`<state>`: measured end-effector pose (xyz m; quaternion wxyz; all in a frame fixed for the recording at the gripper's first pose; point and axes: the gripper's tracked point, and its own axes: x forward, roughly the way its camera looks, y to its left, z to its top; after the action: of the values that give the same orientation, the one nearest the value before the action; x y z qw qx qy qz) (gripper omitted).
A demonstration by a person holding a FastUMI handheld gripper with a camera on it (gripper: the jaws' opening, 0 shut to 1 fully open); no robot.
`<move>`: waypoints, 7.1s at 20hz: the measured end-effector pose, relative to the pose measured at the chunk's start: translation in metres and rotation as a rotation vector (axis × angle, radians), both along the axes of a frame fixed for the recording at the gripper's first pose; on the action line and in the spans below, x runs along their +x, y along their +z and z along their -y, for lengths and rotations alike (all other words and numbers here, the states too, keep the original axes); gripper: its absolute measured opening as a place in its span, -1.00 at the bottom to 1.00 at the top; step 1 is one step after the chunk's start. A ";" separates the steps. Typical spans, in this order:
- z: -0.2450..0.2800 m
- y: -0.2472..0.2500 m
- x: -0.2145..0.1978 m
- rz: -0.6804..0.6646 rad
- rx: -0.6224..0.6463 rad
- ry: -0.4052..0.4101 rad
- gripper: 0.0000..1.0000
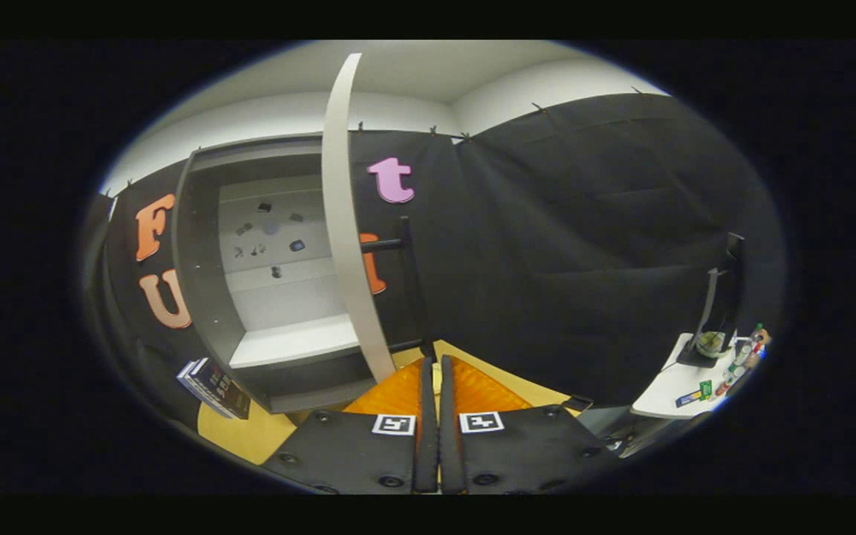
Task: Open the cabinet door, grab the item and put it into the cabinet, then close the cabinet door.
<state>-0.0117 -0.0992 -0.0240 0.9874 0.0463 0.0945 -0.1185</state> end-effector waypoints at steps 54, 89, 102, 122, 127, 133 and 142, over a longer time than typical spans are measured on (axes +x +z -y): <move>-0.163 -0.396 0.071 -0.534 -0.094 0.435 0.21; -0.302 -0.083 0.310 -0.255 -0.115 0.488 0.20; -0.301 -0.070 0.325 -0.195 -0.152 0.478 0.55; -0.177 -0.018 0.053 -0.009 -0.145 0.430 0.92; -0.105 -0.008 0.011 0.008 -0.142 0.324 0.92; 0.000 -0.009 -0.012 0.011 -0.166 0.153 0.93; 0.107 -0.050 0.010 -0.042 -0.154 0.001 0.93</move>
<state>-0.0013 -0.2059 -0.0741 0.9858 -0.0323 0.1057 -0.1261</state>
